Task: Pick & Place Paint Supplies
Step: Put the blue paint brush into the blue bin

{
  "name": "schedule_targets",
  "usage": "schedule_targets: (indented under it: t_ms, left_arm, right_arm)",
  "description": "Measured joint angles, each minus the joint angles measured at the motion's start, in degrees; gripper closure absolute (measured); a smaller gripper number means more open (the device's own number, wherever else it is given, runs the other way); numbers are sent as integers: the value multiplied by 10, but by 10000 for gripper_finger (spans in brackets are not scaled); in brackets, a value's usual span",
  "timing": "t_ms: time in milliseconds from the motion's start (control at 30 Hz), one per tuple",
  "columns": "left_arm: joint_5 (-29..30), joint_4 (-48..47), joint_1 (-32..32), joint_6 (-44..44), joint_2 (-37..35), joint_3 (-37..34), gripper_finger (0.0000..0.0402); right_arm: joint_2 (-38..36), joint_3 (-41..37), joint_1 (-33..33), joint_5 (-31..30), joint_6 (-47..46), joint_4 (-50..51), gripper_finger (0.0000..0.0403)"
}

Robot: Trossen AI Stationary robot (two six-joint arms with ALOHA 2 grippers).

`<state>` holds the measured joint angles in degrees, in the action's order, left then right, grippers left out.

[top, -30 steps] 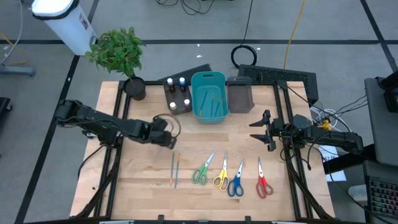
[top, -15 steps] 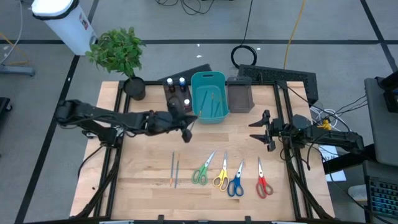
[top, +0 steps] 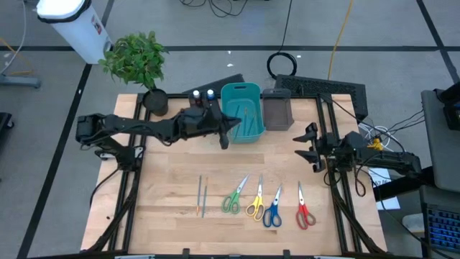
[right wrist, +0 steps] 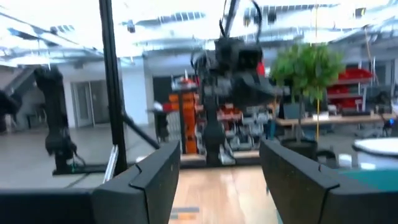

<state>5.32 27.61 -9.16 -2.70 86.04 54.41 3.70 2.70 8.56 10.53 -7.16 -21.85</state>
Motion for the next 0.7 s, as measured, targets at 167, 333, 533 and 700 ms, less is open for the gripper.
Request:
schedule_targets:
  t_ms: [167, 333, 533, 700]
  left_arm:
    - [-59, 47, -22, -4, 31, 0, 401]
    - [-83, 85, -33, 1, 56, 0, 401]
    - [-86, 88, -50, 7, 58, 0, 401]
    - [-99, 93, -51, 10, 58, 0, 401]
  right_arm:
    - [3, 0, 0, -49, 21, -36, 190]
    - [71, 4, 3, -210, 18, -43, 190]
    - [230, 40, 25, -176, -27, -72, 190]
    - [368, 87, 50, -143, -23, -157, 190]
